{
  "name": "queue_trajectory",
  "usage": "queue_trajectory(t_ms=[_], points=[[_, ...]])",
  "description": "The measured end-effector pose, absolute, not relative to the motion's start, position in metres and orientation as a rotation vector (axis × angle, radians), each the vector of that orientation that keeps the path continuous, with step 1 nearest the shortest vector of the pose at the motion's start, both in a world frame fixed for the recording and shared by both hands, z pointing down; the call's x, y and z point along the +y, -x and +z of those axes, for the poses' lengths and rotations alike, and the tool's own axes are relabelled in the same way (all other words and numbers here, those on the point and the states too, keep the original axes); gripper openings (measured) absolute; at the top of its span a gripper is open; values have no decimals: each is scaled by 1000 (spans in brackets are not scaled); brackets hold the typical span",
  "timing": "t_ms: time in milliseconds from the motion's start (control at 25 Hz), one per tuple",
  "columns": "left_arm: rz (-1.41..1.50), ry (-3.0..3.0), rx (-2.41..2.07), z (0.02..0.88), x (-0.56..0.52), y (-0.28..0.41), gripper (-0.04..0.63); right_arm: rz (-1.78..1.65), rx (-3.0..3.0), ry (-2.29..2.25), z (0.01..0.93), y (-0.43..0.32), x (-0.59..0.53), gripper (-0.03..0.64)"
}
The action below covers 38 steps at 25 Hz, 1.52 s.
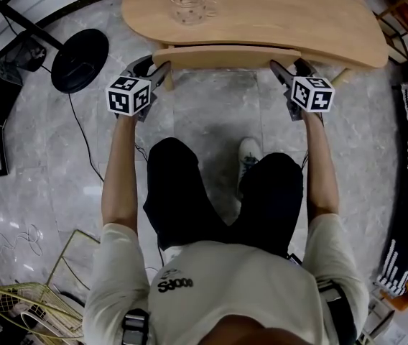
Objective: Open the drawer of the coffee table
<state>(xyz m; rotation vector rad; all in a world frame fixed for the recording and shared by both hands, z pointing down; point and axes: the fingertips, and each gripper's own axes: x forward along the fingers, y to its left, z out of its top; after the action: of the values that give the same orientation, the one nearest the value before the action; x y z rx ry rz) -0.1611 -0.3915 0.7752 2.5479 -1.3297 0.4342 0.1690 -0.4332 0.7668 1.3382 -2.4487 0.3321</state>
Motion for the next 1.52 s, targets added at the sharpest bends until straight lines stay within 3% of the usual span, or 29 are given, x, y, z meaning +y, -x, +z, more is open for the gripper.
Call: queue_trajectory(t_ms=[1520], points=[[433, -2544, -1212, 774, -282, 150, 183, 440, -2401, -1334, 766, -180, -330, 302]])
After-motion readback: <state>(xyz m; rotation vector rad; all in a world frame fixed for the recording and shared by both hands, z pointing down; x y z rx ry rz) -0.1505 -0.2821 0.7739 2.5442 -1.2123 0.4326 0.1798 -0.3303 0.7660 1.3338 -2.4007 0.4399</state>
